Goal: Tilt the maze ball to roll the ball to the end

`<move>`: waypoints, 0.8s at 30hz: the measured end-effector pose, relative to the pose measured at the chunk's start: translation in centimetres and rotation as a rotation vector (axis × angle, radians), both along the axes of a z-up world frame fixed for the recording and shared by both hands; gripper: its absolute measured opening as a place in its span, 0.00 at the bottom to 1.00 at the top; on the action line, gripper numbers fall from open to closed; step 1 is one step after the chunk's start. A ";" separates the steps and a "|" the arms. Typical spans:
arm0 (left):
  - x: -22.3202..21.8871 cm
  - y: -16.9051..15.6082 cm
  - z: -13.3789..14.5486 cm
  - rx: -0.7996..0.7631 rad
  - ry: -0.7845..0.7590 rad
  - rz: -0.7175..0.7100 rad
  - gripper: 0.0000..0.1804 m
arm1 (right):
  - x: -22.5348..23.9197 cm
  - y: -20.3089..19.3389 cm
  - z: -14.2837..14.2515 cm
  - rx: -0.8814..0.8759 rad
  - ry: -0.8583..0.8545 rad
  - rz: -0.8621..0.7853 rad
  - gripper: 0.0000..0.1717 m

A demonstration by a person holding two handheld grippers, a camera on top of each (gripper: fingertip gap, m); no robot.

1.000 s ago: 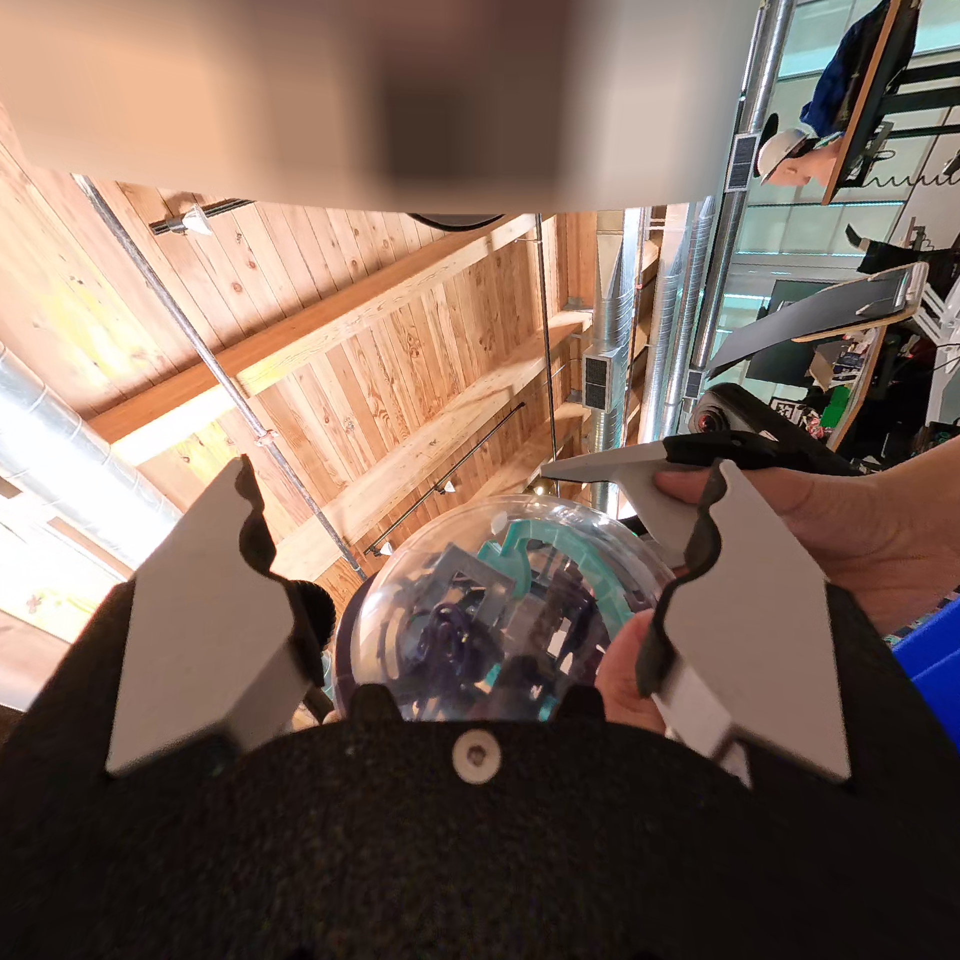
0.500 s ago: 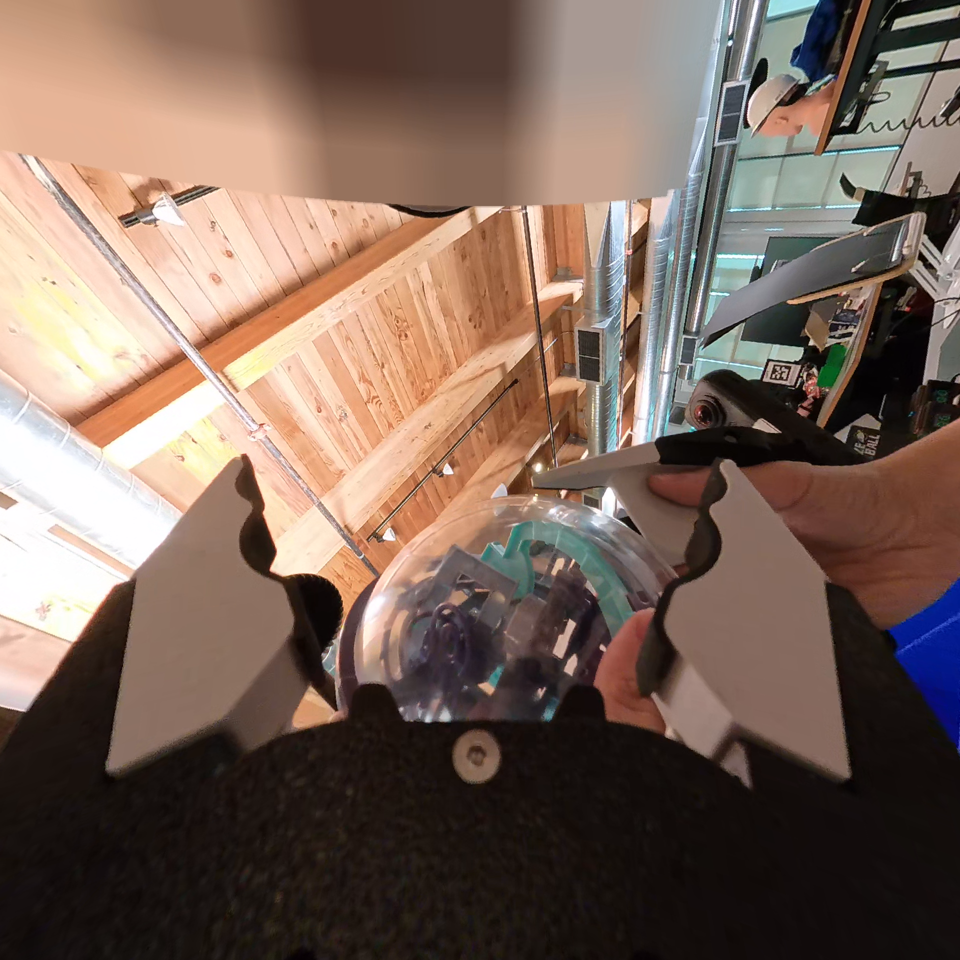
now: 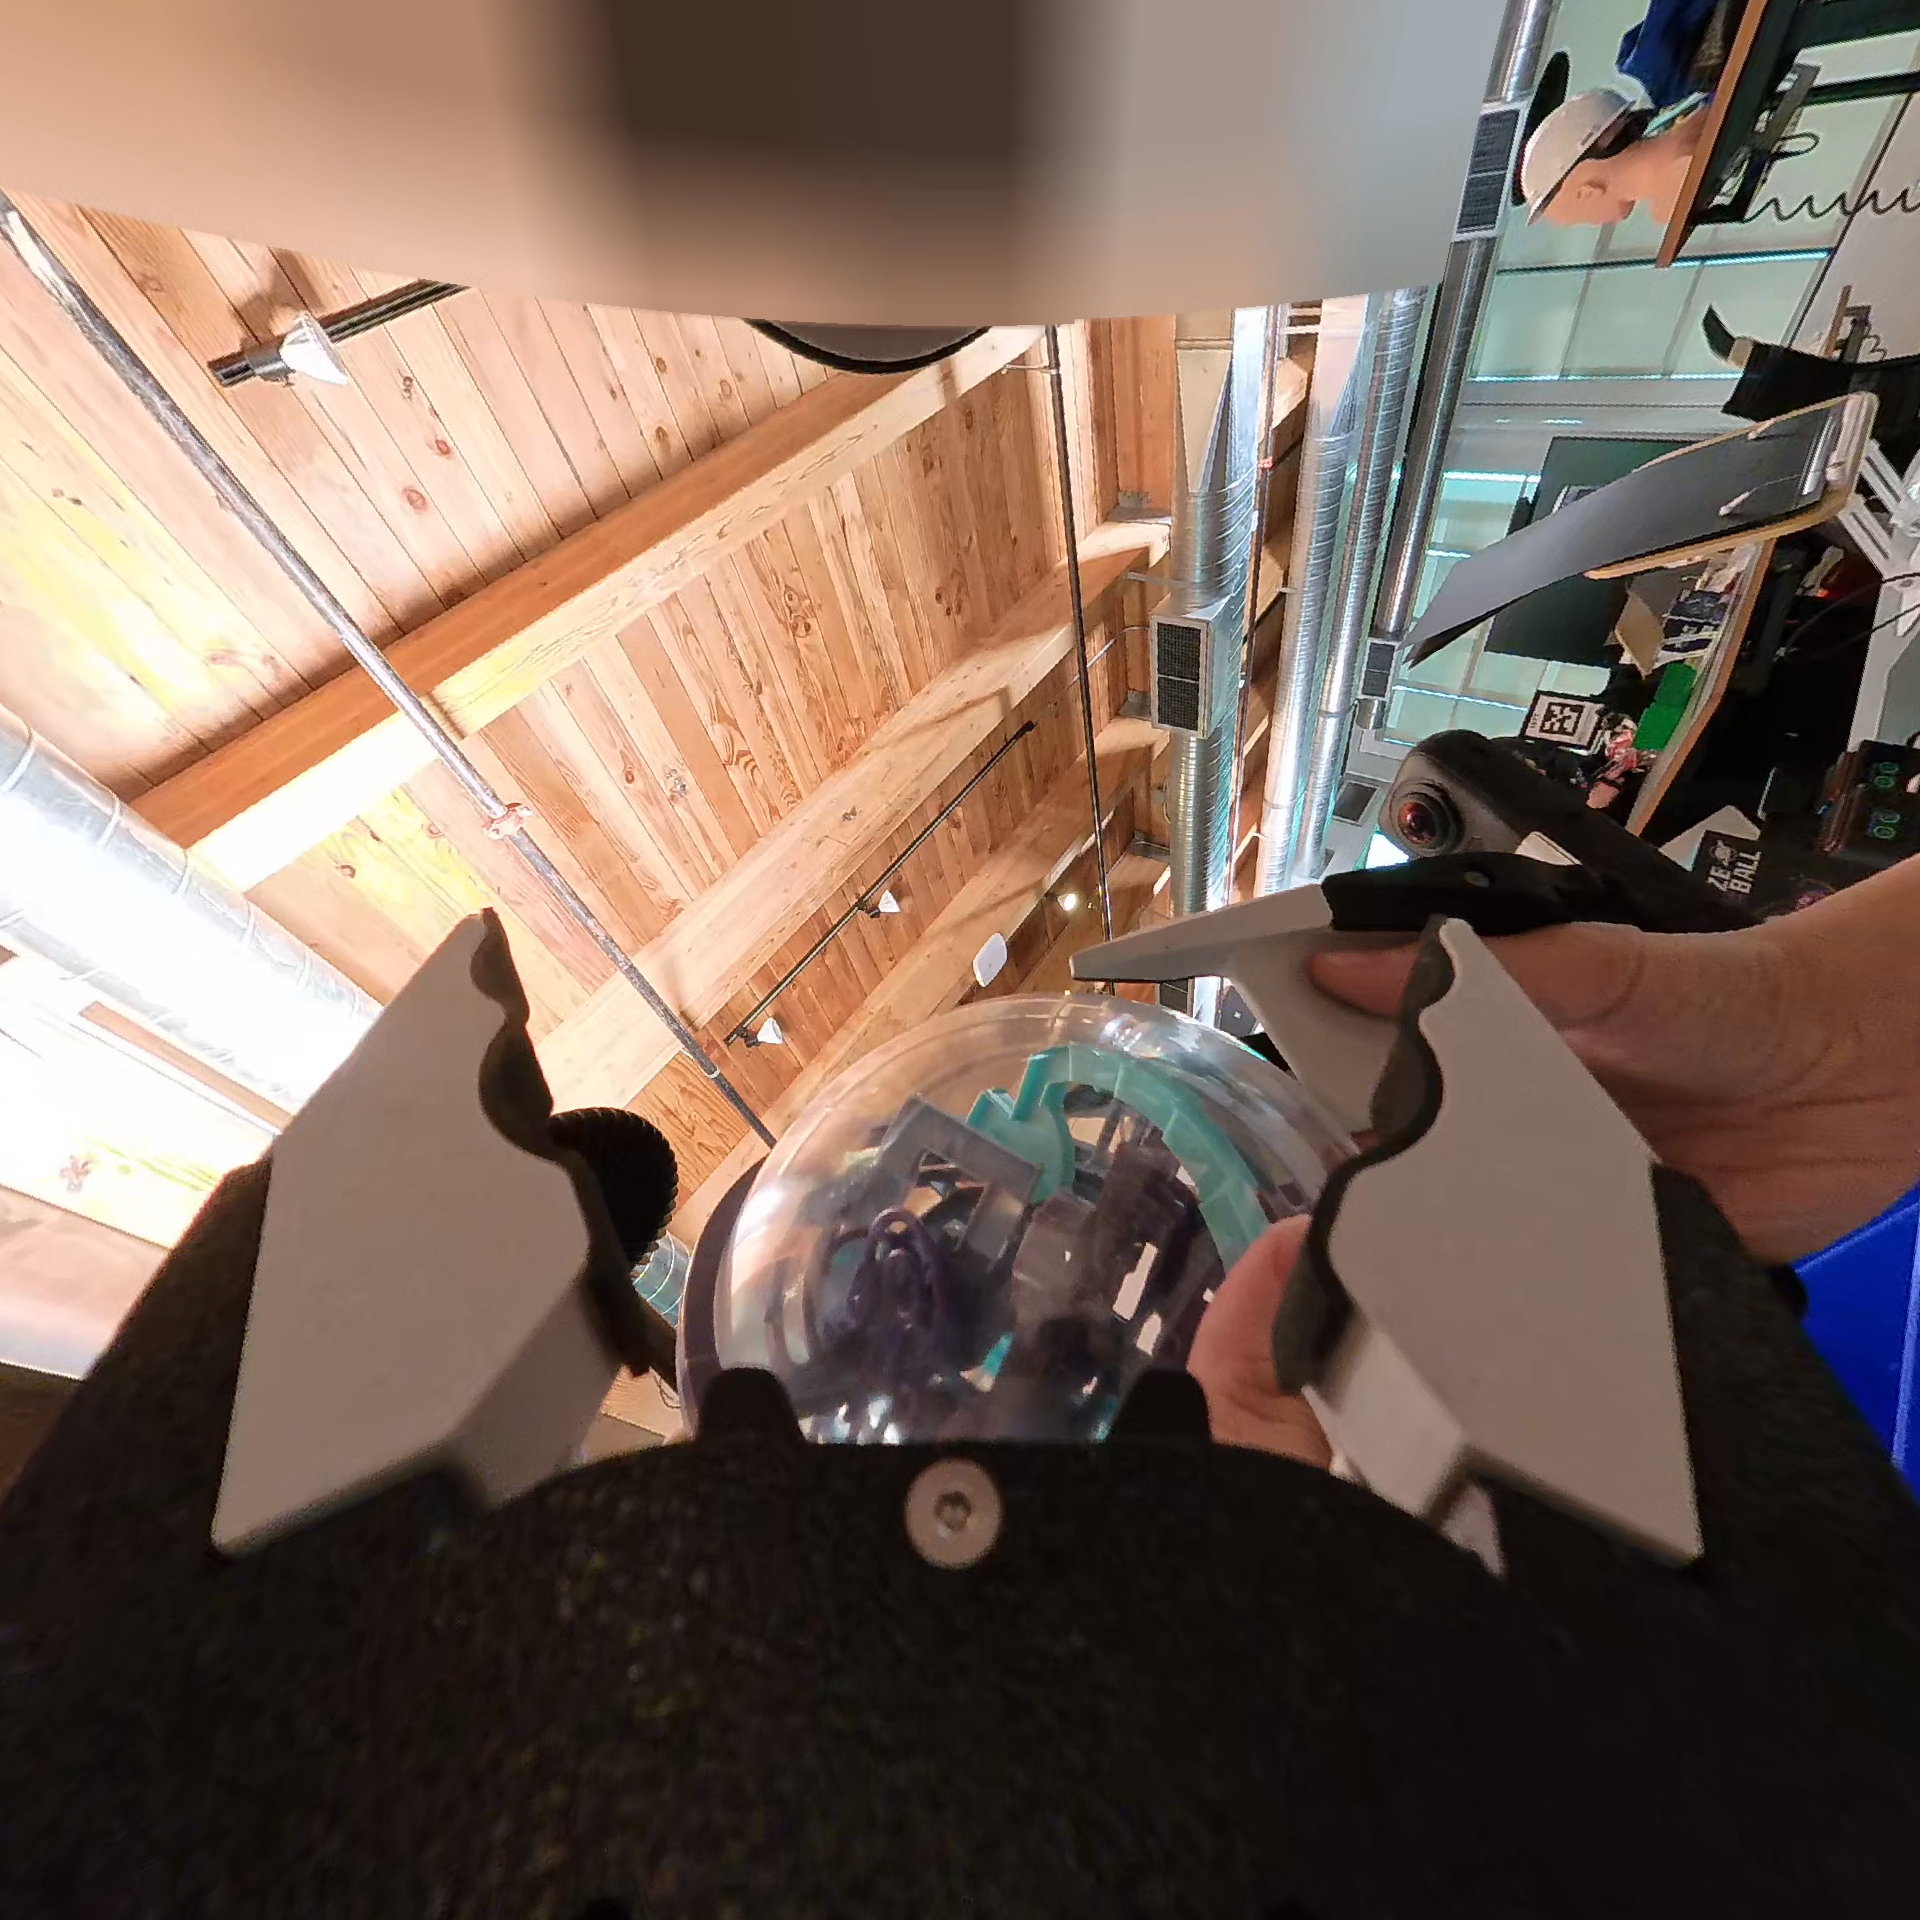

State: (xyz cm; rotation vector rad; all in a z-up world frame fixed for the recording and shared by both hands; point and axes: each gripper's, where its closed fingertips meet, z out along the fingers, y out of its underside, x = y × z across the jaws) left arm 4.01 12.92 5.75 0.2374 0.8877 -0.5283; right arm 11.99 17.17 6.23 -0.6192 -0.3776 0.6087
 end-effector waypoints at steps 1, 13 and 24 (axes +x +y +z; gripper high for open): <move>-0.1 -0.1 0.0 0.004 -0.002 -0.002 0.87 | 0.0 -0.1 0.0 0.005 -0.002 0.000 0.42; -2.1 -2.4 -0.5 0.141 -0.087 -0.062 0.87 | -1.3 -3.1 1.0 0.153 -0.054 0.016 0.38; -2.3 -3.4 -1.0 0.201 -0.096 -0.058 0.87 | -1.2 -3.7 1.0 0.178 -0.033 0.067 0.39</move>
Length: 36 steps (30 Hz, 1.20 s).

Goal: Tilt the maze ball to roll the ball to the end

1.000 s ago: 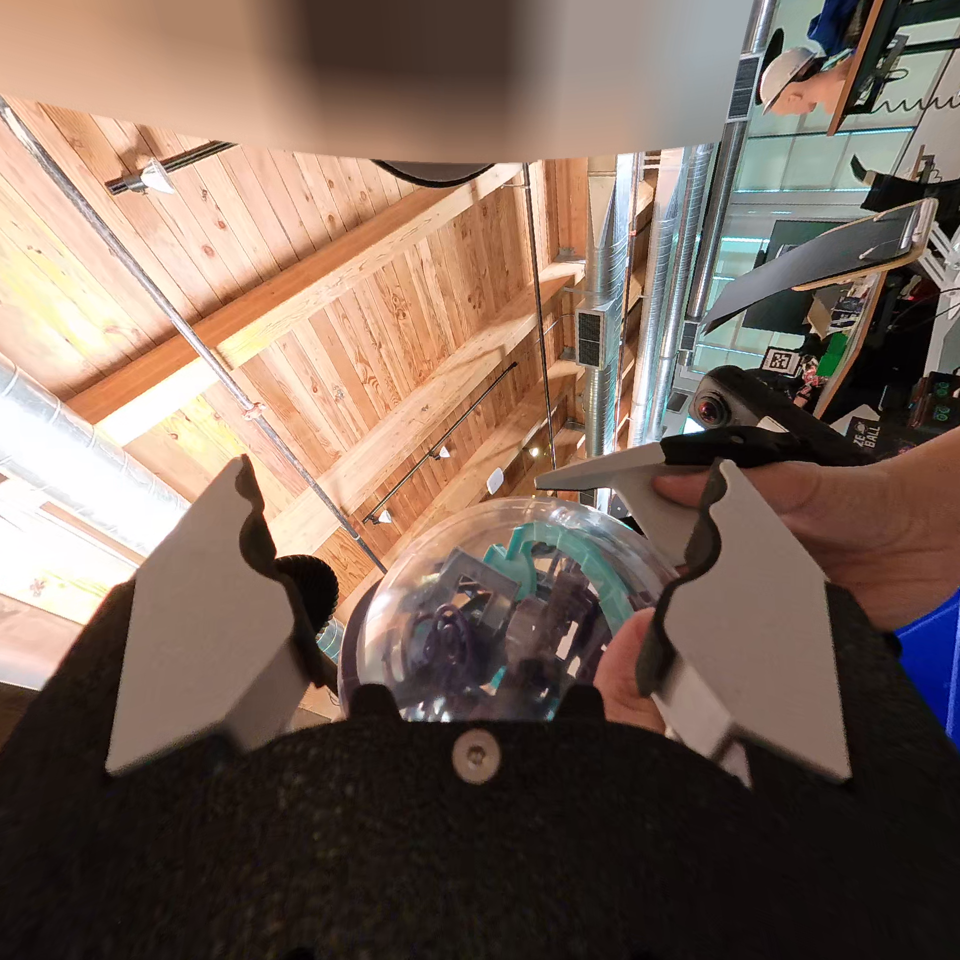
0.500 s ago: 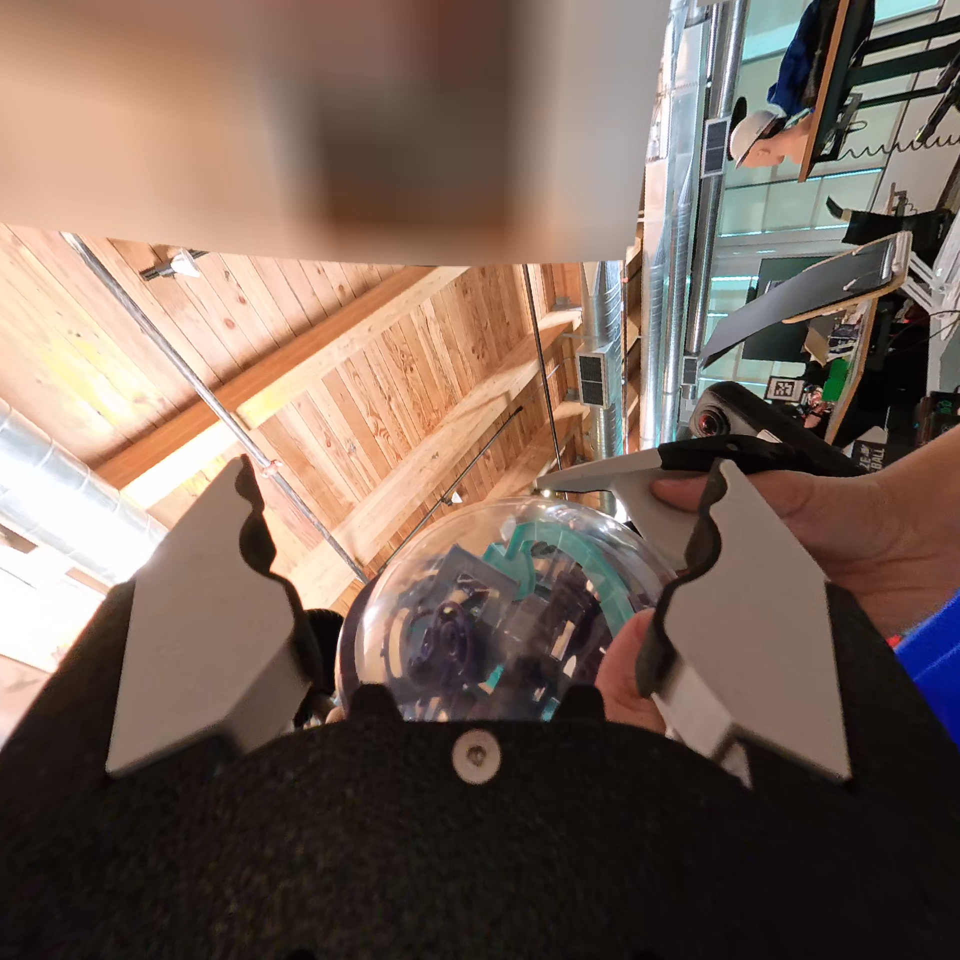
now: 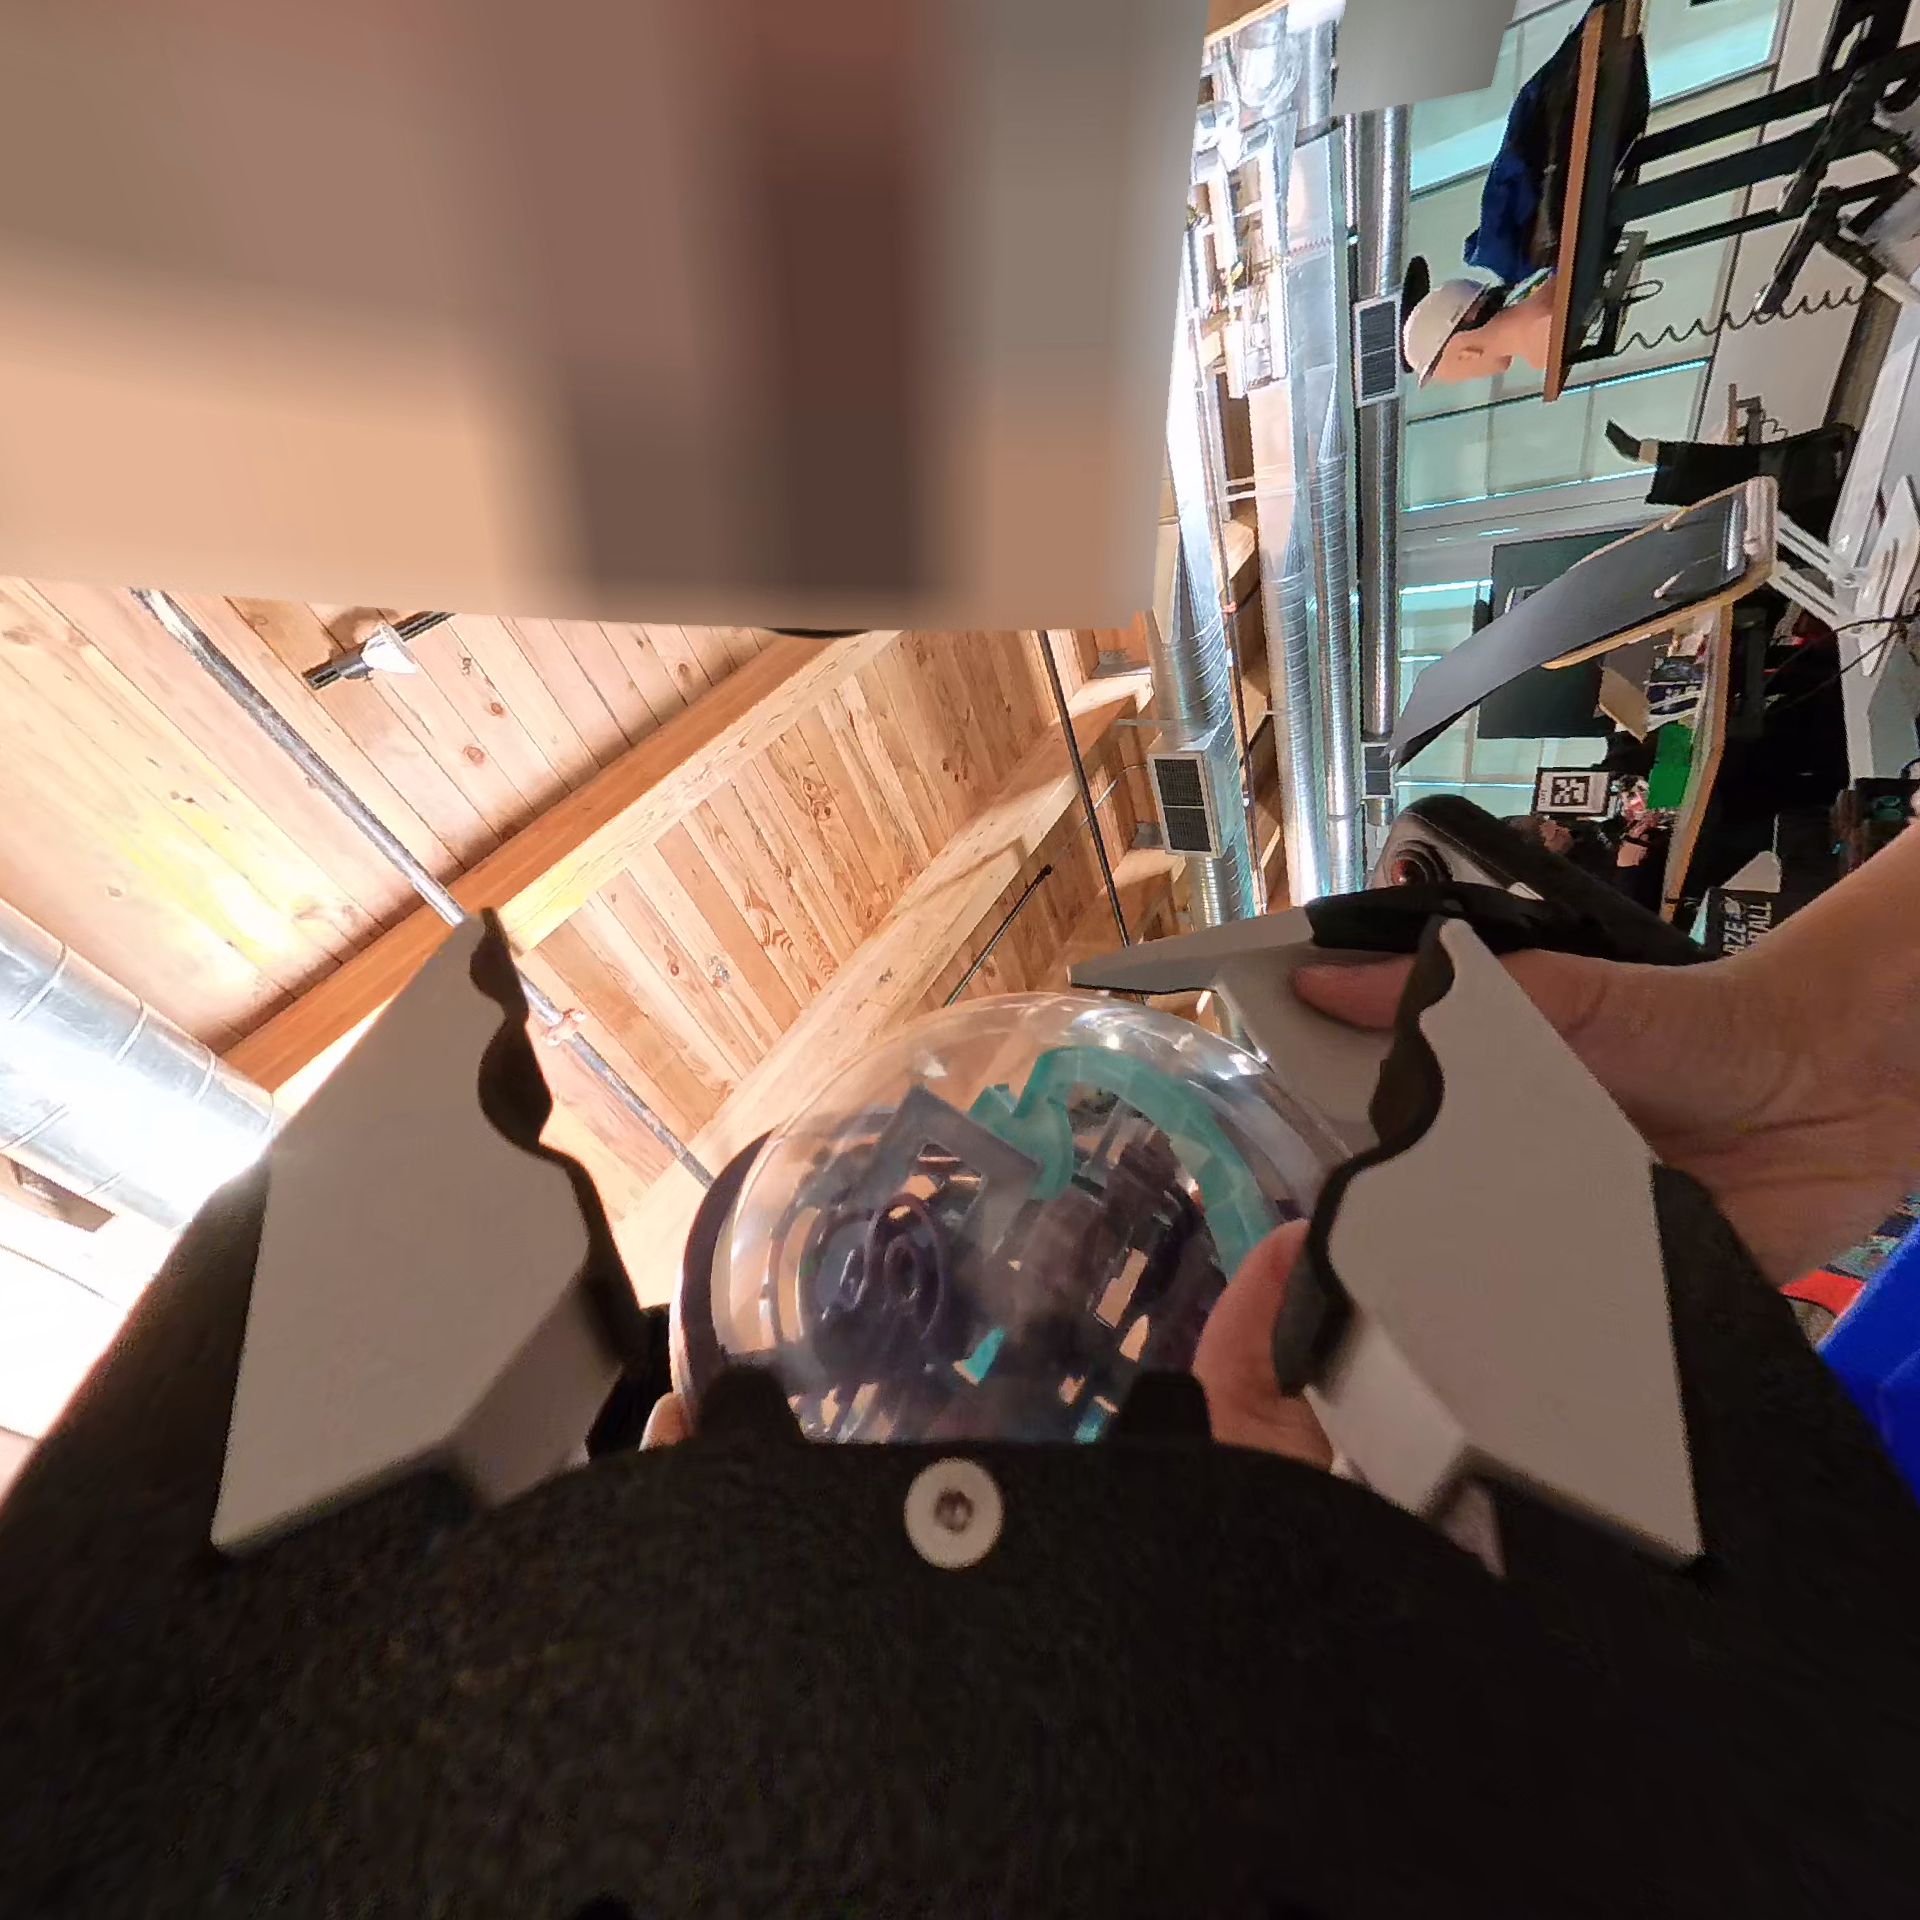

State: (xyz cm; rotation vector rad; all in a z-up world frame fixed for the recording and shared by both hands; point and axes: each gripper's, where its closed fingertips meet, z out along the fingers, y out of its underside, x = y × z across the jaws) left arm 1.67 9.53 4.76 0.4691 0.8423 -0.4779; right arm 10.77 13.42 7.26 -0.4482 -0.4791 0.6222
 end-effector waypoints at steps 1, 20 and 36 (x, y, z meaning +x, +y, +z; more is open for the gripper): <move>0.0 -0.1 0.0 0.004 -0.004 0.004 0.87 | 0.0 -0.1 0.1 0.004 0.001 0.000 0.39; -0.5 -0.3 0.1 0.005 -0.020 -0.022 0.87 | -0.5 -0.8 0.3 0.039 -0.012 -0.010 0.39; -1.6 -0.9 0.3 0.021 -0.055 -0.059 0.87 | -2.2 -2.3 1.0 0.105 -0.094 -0.086 0.40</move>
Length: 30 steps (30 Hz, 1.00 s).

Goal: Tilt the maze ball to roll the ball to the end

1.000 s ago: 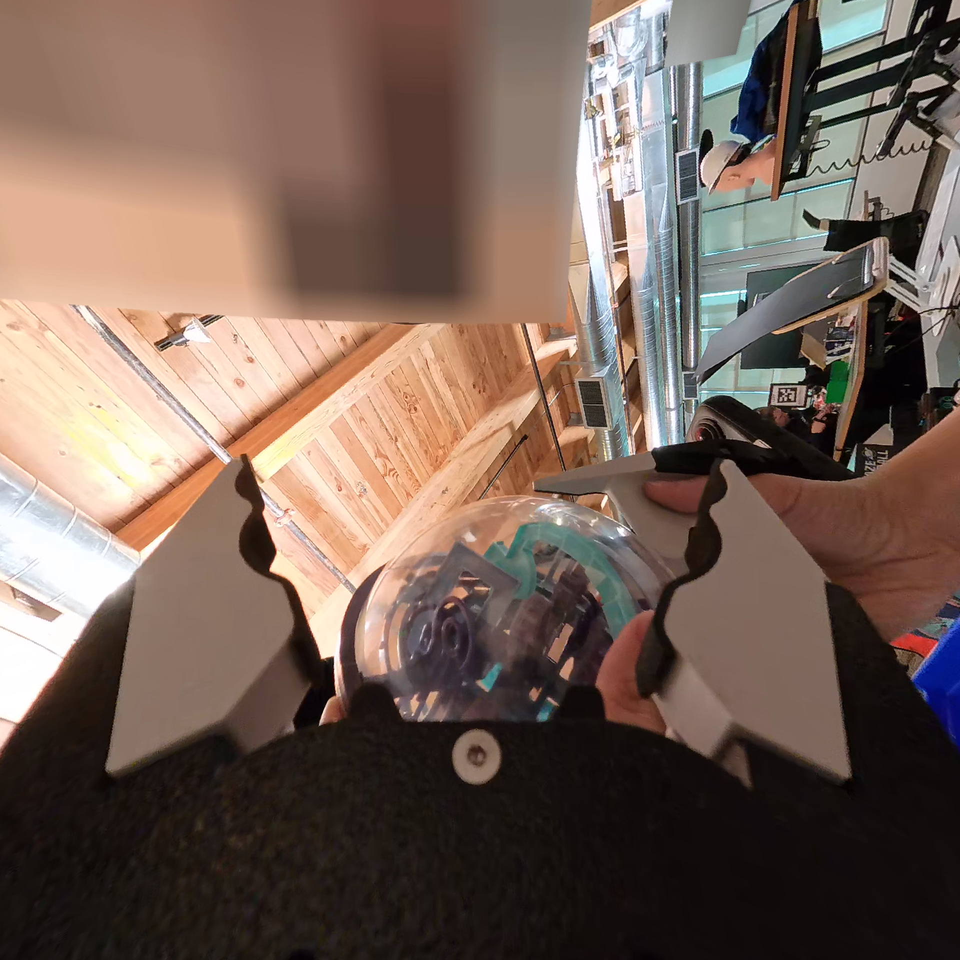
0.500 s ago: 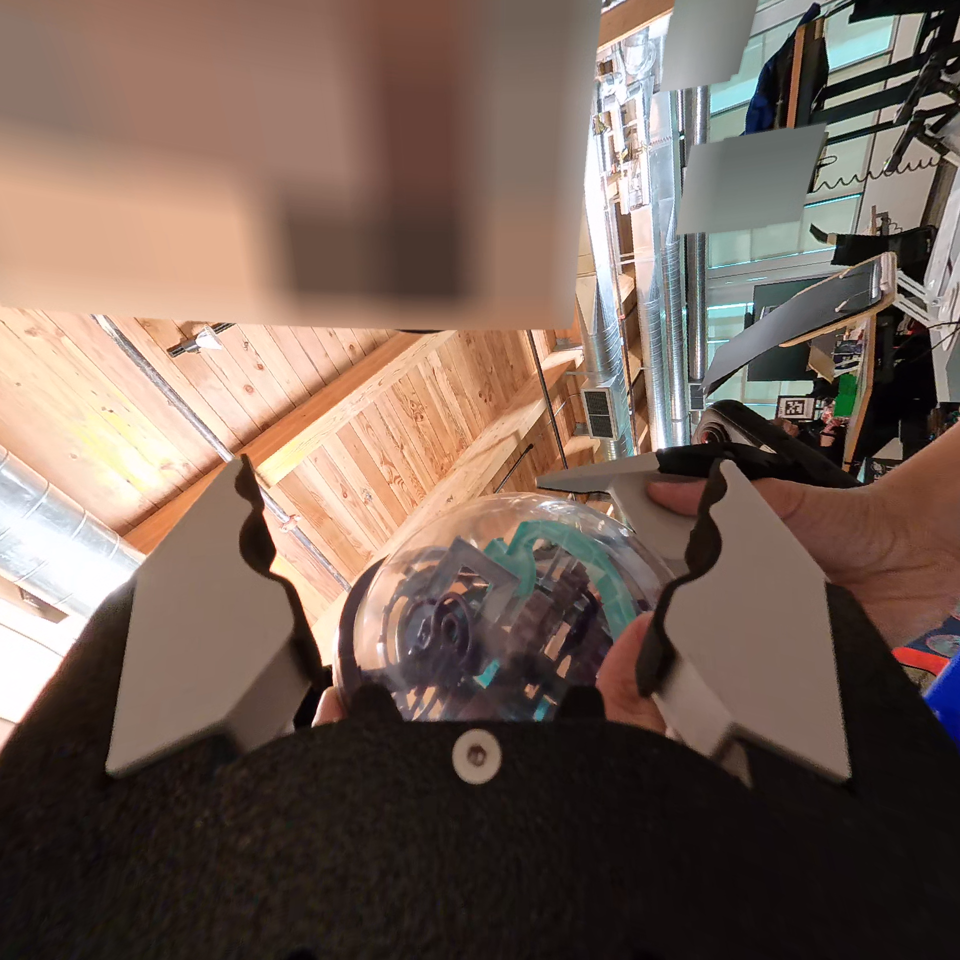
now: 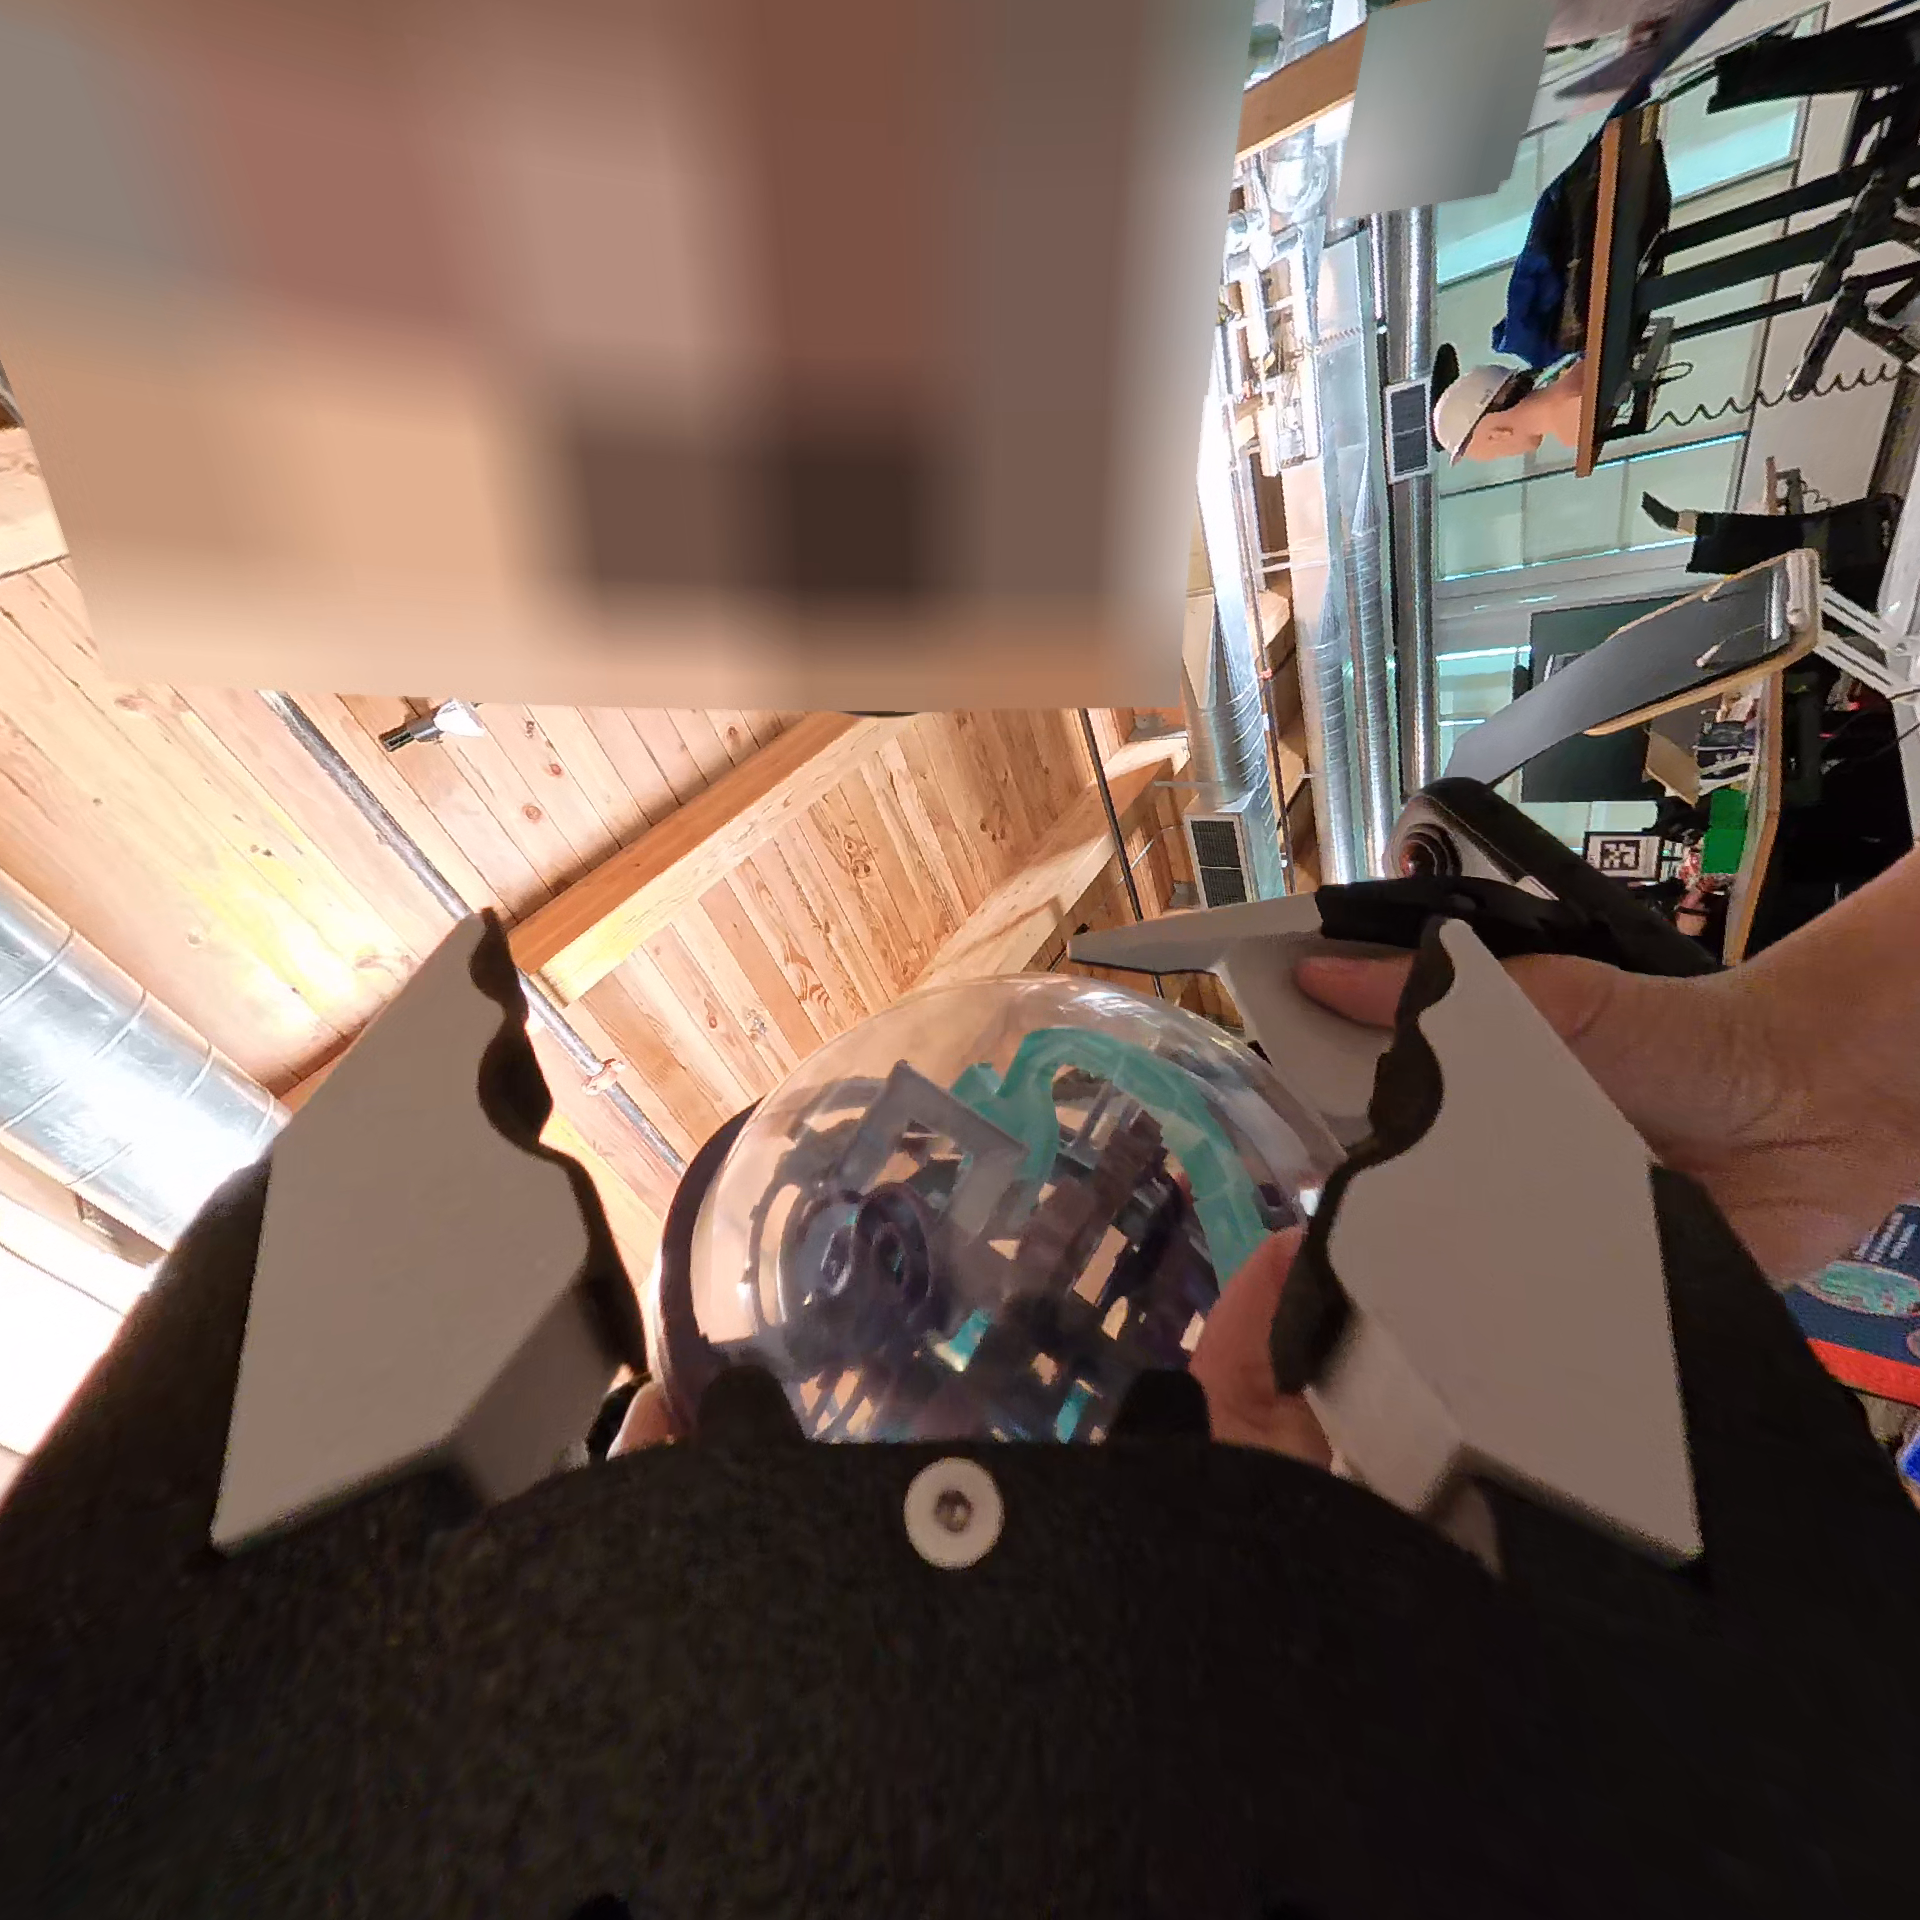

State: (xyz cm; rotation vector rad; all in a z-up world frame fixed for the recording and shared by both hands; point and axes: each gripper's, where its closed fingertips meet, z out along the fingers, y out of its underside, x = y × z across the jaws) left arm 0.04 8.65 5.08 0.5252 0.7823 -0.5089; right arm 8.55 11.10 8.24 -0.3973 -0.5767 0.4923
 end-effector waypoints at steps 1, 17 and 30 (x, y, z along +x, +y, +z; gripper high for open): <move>0.0 0.0 0.0 -0.003 0.000 -0.001 0.87 | 0.0 0.0 0.0 -0.001 0.000 -0.002 0.40; -0.3 -1.3 -0.3 0.063 -0.039 0.022 0.87 | -0.7 -2.0 0.7 0.060 -0.024 0.023 0.39; 0.7 -0.5 -0.3 0.038 0.006 0.041 0.87 | -0.4 -2.2 1.2 0.067 0.004 0.015 0.35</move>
